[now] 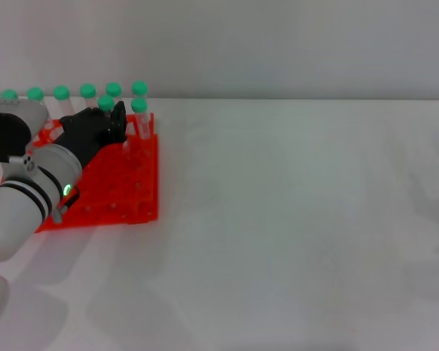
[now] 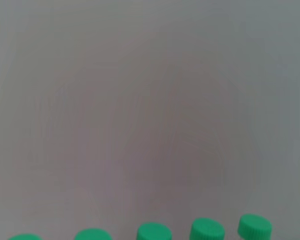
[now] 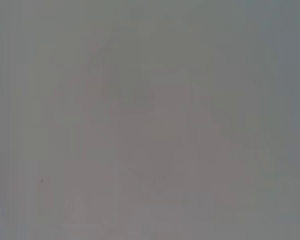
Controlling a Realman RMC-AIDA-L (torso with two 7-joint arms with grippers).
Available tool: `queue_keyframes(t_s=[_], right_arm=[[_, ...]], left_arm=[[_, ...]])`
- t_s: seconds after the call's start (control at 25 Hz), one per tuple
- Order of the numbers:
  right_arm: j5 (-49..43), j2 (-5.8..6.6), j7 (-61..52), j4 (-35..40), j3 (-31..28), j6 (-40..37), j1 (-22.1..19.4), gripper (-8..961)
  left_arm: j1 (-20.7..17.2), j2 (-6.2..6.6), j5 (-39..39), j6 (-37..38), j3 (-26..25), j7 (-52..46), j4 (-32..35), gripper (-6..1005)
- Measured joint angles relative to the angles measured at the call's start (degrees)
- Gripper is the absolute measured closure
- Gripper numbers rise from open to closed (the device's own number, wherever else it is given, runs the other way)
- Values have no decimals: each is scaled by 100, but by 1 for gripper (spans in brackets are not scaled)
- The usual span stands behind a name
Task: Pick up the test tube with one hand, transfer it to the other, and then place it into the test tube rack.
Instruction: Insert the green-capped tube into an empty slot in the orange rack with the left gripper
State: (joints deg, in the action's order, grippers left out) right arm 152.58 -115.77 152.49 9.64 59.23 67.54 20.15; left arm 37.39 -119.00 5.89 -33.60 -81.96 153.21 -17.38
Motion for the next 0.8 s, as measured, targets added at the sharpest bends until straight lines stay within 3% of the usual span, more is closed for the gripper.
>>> queue_keyframes(t_s=[0.36, 0.56, 0.8], right_arm=[[0, 3, -1, 0, -35, 2, 33, 257], [0, 2, 0, 2, -44, -1, 41, 257], [0, 13, 0, 3, -131, -4, 17, 257]], left_arm=[[-83, -28, -9, 31, 10, 4, -24, 691], [-359, -42, -9, -26, 15, 2, -238, 685], [-1218, -52, 9, -591, 12, -15, -752, 450]])
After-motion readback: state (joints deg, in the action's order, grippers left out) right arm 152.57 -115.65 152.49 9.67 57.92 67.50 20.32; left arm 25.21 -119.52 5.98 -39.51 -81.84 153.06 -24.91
